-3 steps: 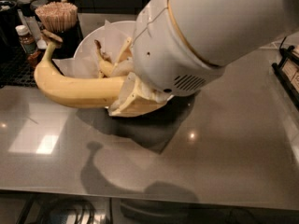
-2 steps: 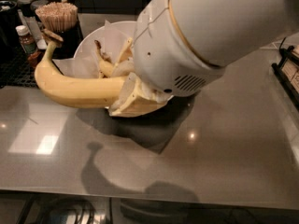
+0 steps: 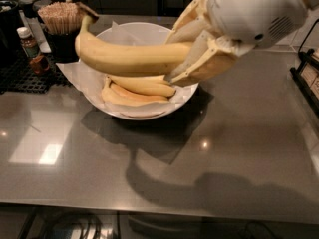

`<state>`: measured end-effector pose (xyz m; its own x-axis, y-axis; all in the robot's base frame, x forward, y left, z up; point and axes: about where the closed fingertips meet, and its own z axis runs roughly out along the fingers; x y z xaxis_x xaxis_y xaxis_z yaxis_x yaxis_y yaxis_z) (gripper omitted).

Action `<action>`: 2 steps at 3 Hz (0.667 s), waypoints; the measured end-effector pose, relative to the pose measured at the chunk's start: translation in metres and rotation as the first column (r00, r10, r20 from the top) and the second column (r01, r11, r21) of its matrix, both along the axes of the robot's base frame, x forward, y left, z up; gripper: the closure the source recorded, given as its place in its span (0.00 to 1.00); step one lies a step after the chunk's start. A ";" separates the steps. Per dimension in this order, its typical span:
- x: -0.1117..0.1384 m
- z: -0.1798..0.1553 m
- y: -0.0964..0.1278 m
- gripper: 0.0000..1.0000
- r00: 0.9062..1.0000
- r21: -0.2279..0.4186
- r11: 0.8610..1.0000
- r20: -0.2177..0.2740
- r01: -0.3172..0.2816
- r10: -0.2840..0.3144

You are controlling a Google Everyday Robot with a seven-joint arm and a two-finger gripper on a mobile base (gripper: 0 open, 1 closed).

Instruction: Pick banana from white bowl

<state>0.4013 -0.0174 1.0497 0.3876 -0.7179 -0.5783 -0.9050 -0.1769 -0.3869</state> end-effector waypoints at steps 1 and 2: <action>0.044 0.001 -0.048 1.00 0.998 0.028 0.999 -0.053 -0.037 0.039; 0.059 -0.009 -0.077 1.00 0.995 0.000 0.998 -0.074 -0.068 0.068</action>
Offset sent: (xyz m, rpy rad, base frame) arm 0.0619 -0.1156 -0.0322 -0.0684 0.1300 0.1214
